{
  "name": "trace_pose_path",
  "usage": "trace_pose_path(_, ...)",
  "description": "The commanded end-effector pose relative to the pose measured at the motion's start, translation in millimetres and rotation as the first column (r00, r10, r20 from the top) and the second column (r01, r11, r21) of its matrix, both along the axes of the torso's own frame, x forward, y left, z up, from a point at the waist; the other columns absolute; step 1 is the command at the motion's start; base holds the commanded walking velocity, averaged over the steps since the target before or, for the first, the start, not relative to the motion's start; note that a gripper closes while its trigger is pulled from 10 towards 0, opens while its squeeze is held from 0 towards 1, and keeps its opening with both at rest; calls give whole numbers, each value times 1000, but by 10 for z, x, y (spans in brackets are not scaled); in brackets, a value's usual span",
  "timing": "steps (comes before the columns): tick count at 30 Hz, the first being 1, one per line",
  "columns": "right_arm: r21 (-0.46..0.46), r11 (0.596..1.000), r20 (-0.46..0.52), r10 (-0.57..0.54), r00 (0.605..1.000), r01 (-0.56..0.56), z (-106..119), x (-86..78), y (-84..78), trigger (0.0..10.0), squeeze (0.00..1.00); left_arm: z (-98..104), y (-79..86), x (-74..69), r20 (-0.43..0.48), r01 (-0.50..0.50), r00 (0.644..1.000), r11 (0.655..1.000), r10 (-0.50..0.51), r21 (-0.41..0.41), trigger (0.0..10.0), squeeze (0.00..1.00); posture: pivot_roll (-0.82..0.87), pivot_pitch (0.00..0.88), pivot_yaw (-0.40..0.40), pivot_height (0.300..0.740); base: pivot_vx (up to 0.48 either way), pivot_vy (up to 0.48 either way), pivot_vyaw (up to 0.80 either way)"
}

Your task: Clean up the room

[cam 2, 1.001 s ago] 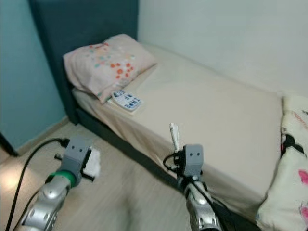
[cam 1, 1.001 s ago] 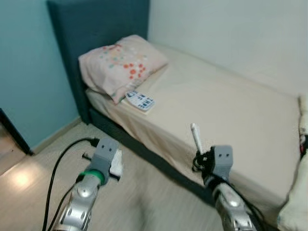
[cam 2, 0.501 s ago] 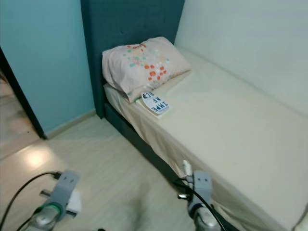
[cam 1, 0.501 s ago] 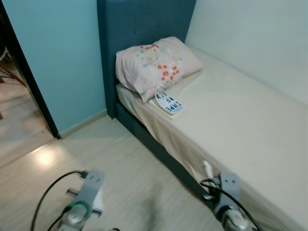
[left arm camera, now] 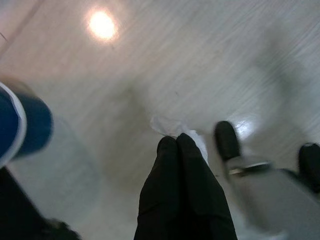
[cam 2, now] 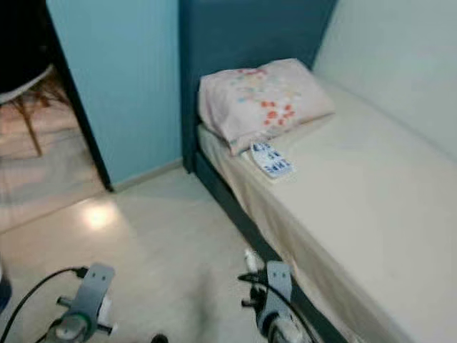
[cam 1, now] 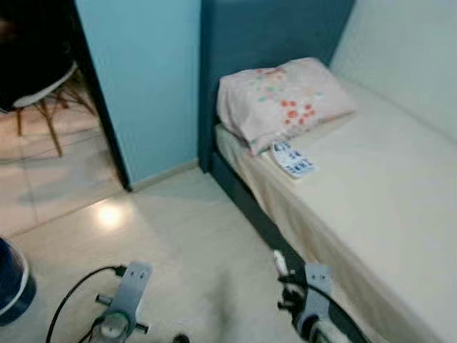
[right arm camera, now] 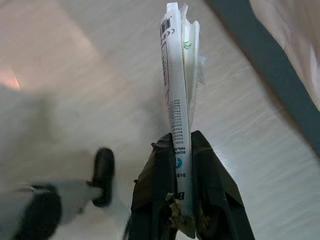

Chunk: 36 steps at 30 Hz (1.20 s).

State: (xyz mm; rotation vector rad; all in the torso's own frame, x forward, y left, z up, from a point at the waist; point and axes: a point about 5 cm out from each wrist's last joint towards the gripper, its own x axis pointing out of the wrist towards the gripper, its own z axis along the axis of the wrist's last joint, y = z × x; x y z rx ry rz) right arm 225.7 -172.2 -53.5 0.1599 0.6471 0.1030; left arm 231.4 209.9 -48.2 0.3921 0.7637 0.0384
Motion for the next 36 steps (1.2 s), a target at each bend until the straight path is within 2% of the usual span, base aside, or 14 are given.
trace_pose_path(1, 8, 1000, -40, 24, 999, -24, -54, -73, 2, 10000, 0, -96, 32, -140, -54, 9, 999, 1000, -9, 13, 10000, 0, 79, 31, -83, 735, 0, 0, 744)
trace_pose_path(5, -14, 999, -127, 39, 991, -41, -201, -333, -60, 10000, 0, -183, 87, -293, -101, -18, 995, 1000, 19, 14, 10000, 0, 94, 35, -94, 735, 0, 0, 739)
trace_pose_path(6, -14, 999, -127, 39, 991, -41, -201, -333, -60, 10000, 0, -183, 87, -293, -101, -18, 995, 1000, 19, 14, 10000, 0, 94, 35, -94, 735, 0, 0, 738)
trace_pose_path(8, -25, 998, -161, 60, 985, -65, -256, -442, -64, 10000, 0, -221, 117, -371, -123, -18, 992, 1000, 21, 25, 10000, 0, 97, 34, -94, 735, 0, 0, 738)
trace_pose_path(12, -23, 997, -171, 62, 983, -67, -274, -479, -66, 10000, 0, -244, 148, -426, -133, -29, 991, 999, 32, 27, 10000, 0, 99, 42, -92, 735, 0, 0, 738)
trace_pose_path(17, -2, 1000, -140, 30, 990, -31, -232, -395, -67, 10000, 0, -239, 161, -425, -119, -42, 992, 999, 44, 22, 10000, 0, 103, 45, -89, 735, 0, 0, 734)
trace_pose_path(20, 25, 1000, -72, -5, 997, 7, -125, -204, -60, 10000, 0, -167, 152, -306, -55, -15, 998, 999, 17, 31, 10000, 0, 103, 45, -89, 735, 92, 0, 738)
trace_pose_path(23, 38, 999, -43, -31, 999, 33, -74, -121, -76, 10000, 0, -144, 128, -259, -39, -6, 999, 999, 7, 36, 10000, 0, 103, 45, -89, 735, 342, 200, 733)
trace_pose_path(28, 27, 1000, -32, -10, 999, 11, -52, -82, -57, 10000, 0, -129, 95, -225, -25, 8, 1000, 999, -7, 36, 10000, 0, 105, 46, -85, 735, 378, 296, 731)
trace_pose_path(30, 7, 1000, -41, -2, 999, 2, -54, -69, -35, 10000, 0, -129, 88, -222, -24, 9, 1000, 999, -8, 36, 10000, 0, 105, 46, -85, 735, 382, 291, 0)
trace_pose_path(36, 24, 1000, -36, -12, 999, 13, -44, -48, -13, 10000, 0, -129, 91, -226, -22, 12, 1000, 999, -11, 41, 10000, 0, 105, 46, -85, 735, 382, 290, 0)
